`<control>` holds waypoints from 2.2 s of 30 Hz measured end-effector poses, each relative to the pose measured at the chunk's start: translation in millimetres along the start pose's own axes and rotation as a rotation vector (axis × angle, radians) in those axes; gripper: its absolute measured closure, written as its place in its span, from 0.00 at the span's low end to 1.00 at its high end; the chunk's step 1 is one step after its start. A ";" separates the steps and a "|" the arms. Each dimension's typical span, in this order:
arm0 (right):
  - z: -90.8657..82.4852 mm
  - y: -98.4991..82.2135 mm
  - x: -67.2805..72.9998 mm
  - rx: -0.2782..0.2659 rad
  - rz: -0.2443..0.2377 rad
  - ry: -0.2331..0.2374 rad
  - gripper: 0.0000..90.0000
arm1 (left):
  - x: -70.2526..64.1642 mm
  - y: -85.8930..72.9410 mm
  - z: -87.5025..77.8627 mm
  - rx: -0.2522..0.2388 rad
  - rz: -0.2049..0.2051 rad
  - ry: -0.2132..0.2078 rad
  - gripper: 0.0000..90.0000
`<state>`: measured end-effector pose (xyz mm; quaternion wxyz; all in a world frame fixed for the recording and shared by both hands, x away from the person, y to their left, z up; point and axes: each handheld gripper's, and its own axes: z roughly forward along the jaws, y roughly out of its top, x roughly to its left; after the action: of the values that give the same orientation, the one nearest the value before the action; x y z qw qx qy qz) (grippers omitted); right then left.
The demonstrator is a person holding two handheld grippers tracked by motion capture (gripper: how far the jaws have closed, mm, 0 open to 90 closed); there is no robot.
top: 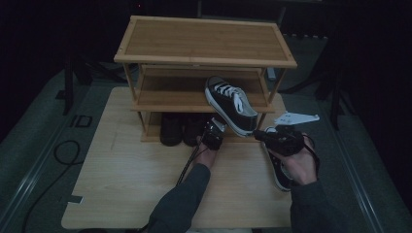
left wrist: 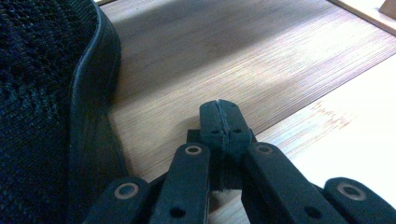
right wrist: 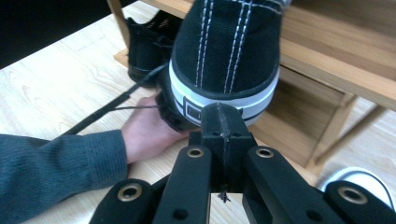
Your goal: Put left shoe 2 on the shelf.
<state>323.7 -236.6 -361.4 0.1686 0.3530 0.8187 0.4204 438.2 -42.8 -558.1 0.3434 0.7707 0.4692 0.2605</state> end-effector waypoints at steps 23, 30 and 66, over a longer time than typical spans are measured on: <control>37.6 24.9 4.7 -0.016 -0.034 -0.039 1.00 | -0.6 -0.1 0.0 0.000 0.004 0.006 1.00; 48.0 29.6 0.3 -0.033 -0.009 -0.007 1.00 | -0.8 0.0 -0.1 0.001 0.005 0.008 1.00; 110.0 64.7 4.0 -0.062 0.010 0.050 1.00 | -1.4 -0.1 -0.2 0.002 0.009 0.012 1.00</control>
<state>412.2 -145.4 -374.0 0.1566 0.3409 0.8076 0.4551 437.4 -44.0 -558.1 0.3386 0.7716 0.4680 0.2663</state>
